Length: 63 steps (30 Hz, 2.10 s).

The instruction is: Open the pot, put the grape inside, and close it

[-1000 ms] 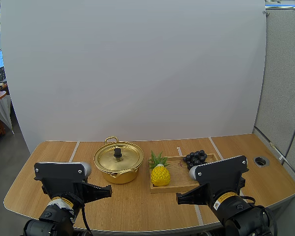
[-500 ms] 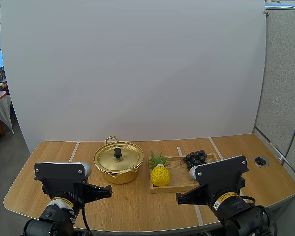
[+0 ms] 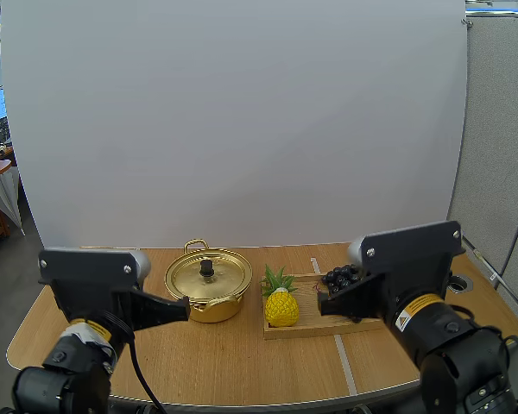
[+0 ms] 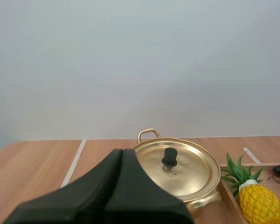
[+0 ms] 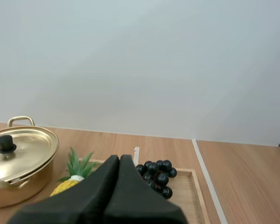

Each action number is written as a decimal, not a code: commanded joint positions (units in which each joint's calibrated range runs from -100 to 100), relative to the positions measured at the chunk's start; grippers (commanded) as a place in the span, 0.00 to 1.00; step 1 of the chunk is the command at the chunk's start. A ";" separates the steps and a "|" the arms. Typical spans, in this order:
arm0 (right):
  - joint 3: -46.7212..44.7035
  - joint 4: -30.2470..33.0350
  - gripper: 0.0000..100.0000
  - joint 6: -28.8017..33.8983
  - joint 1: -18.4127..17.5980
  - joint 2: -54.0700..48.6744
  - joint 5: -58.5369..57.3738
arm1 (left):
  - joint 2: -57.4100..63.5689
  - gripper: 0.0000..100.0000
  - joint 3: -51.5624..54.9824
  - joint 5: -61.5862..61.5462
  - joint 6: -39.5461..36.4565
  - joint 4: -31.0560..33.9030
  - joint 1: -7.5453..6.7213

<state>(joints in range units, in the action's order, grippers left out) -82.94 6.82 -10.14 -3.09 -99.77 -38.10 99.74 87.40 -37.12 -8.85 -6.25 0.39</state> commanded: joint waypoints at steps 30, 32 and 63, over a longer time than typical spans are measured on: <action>25.65 0.31 0.00 -0.01 0.17 0.78 -51.69 | -0.42 0.00 -31.68 -40.01 5.27 0.13 0.04; 25.65 0.31 0.00 -0.01 0.17 2.23 -52.08 | -2.77 0.00 -31.68 -41.09 5.27 0.05 0.04; 25.65 -1.43 0.52 -0.96 0.17 29.72 -48.45 | -36.90 0.15 -31.68 -38.96 7.44 -0.86 0.04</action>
<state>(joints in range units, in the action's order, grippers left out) -57.77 5.07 -10.53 -3.09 -70.03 -87.78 63.17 56.04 -77.52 -1.58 -6.25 0.39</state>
